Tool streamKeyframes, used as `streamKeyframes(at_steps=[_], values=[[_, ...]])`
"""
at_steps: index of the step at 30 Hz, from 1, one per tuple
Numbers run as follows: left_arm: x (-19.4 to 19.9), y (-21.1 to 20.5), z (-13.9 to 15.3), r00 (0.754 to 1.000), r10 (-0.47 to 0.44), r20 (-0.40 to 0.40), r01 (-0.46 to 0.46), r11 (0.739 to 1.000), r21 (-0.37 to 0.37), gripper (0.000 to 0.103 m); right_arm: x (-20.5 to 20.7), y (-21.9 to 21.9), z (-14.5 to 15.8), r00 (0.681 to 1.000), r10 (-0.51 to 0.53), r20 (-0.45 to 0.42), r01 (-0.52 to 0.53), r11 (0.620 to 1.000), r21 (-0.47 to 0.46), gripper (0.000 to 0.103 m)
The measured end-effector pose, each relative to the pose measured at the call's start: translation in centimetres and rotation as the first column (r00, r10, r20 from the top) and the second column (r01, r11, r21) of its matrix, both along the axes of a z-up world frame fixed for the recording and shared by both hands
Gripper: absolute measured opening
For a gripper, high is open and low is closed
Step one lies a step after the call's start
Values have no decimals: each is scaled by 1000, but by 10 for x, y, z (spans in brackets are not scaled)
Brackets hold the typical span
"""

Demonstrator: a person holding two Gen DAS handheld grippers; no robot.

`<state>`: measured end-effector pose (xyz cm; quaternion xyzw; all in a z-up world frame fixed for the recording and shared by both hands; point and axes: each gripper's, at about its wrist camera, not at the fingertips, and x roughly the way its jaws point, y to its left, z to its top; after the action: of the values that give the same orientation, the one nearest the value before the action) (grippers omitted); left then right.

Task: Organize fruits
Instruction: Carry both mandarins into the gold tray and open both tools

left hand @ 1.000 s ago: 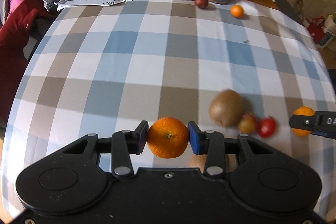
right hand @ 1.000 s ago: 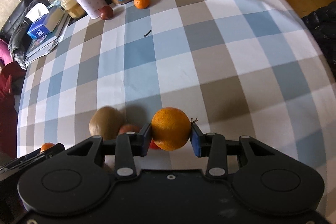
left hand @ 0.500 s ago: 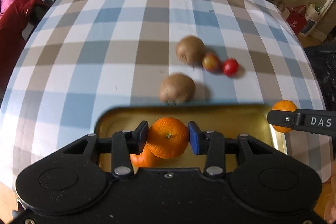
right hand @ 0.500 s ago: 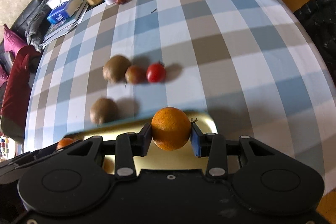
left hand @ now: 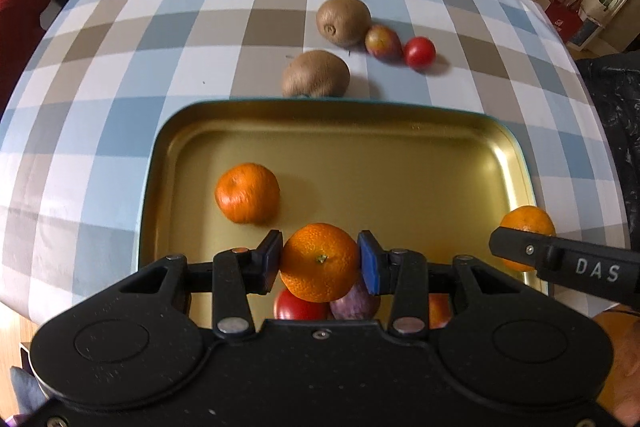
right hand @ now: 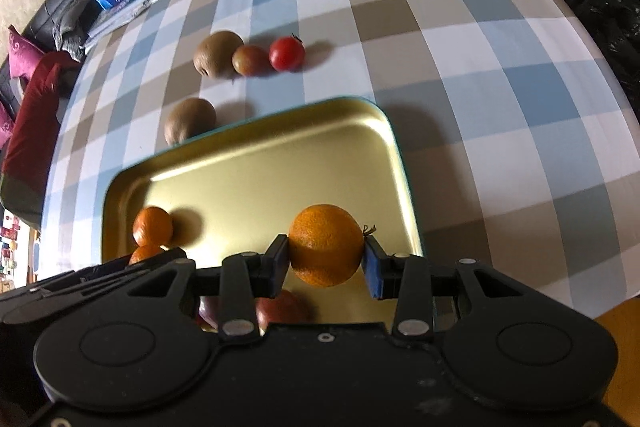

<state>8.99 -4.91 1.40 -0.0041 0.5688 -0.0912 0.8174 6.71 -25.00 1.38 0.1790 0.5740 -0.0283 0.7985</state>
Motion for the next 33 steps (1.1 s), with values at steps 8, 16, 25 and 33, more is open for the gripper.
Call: streamKeyframes(at_steps=[8, 16, 25, 33], values=[[5, -2, -5, 1000, 9, -13, -9, 1000, 9, 49, 0, -13, -11, 999, -37, -36, 36, 999, -5, 40], [15, -3, -6, 1000, 14, -17, -14, 1000, 13, 49, 8, -11, -13, 999, -24, -45, 24, 1000, -9, 40], [18, -4, -11, 999, 10, -32, -10, 1000, 9, 49, 14, -8, -18, 998, -12, -63, 12, 1000, -4, 40], [17, -2, -11, 1000, 15, -26, -15, 1000, -2, 50, 14, -6, -18, 998, -4, -64, 4, 1000, 1, 40]])
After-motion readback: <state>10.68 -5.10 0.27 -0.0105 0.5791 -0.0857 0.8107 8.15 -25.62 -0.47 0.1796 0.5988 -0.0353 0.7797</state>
